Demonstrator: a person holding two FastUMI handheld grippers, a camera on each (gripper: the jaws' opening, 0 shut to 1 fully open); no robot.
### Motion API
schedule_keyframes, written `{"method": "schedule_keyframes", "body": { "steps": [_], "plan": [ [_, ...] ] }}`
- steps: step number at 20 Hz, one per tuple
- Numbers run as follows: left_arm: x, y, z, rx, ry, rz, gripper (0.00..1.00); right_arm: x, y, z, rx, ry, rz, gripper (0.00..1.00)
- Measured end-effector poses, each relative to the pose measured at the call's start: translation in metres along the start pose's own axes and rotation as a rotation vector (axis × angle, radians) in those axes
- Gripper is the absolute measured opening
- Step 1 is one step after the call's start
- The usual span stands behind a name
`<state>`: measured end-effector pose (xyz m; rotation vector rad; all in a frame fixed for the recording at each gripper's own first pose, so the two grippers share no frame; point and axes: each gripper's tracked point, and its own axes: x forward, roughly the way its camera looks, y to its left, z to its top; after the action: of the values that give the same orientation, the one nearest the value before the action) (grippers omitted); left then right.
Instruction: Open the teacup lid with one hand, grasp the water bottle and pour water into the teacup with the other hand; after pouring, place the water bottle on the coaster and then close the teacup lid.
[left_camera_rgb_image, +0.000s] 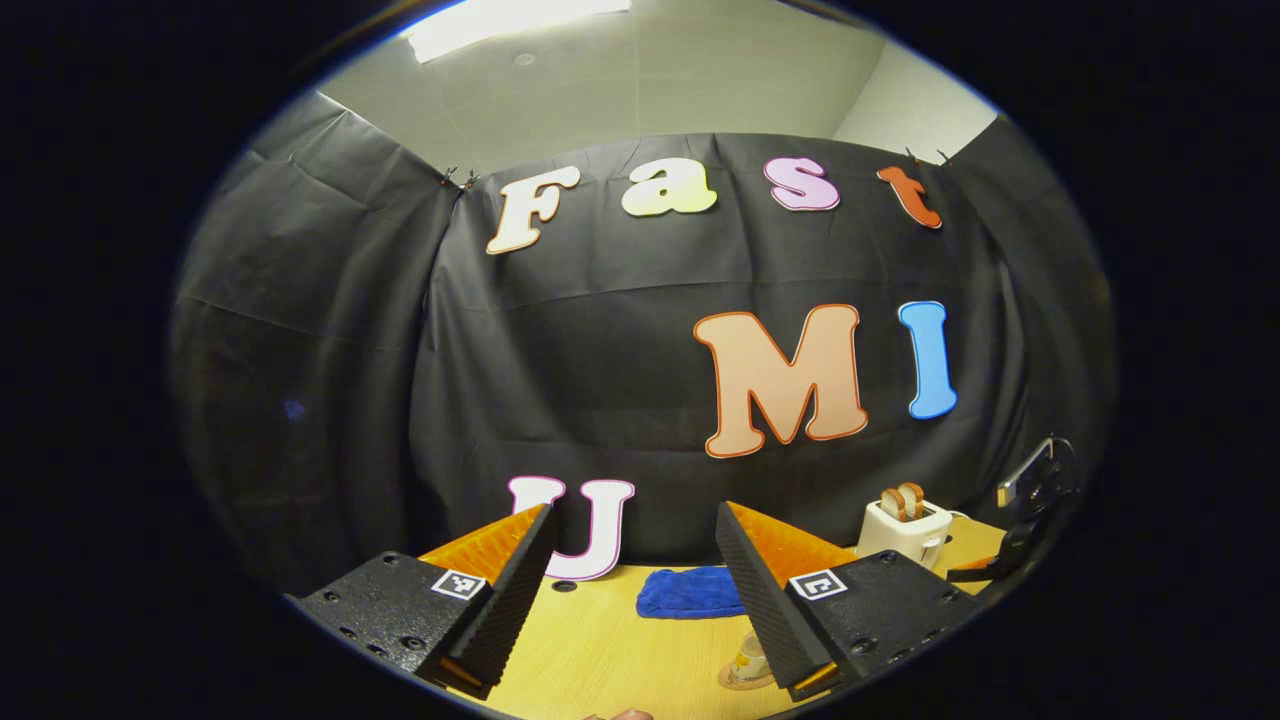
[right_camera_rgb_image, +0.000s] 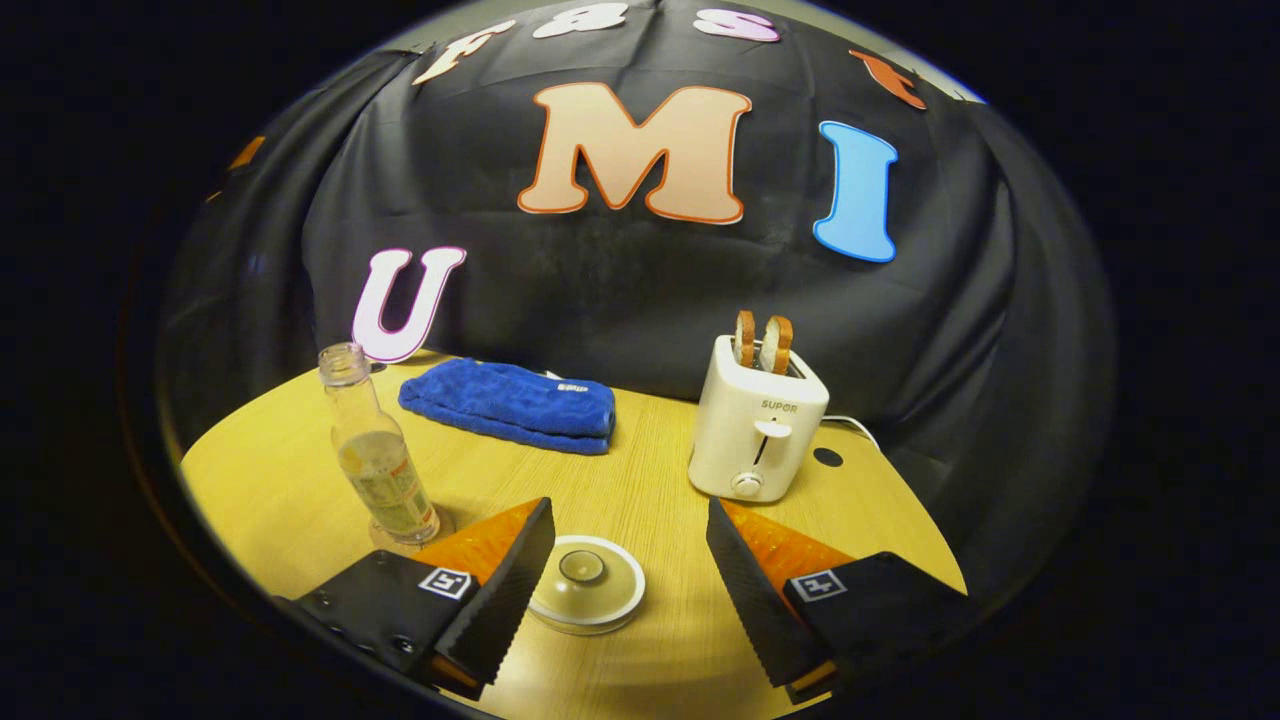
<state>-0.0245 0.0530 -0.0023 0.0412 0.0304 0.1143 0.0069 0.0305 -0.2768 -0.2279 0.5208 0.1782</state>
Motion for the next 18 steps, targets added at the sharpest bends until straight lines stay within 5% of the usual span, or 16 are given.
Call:
{"method": "schedule_keyframes", "body": {
  "steps": [4,8,12,15,17,18],
  "plan": [
    [-0.003,0.003,-0.002,0.003,0.007,0.002,0.95,0.005,0.01,-0.012,-0.026,0.023,0.022,1.0],
    [-0.004,0.007,-0.003,0.005,0.014,0.011,0.94,0.008,0.018,-0.022,-0.034,0.052,0.034,0.86],
    [-0.005,0.011,-0.007,0.011,0.023,0.016,0.93,0.013,0.02,-0.033,-0.039,0.078,0.031,0.87],
    [-0.005,0.011,-0.006,0.016,0.02,0.016,0.92,0.013,0.024,-0.041,-0.042,0.107,0.043,0.58],
    [-0.005,0.012,-0.005,0.018,0.018,0.014,0.94,0.015,0.024,-0.042,-0.066,0.103,0.032,0.65],
    [-0.005,0.011,-0.006,0.017,0.02,0.012,0.92,0.015,0.024,-0.042,-0.066,0.099,0.036,0.58]
  ]
}}
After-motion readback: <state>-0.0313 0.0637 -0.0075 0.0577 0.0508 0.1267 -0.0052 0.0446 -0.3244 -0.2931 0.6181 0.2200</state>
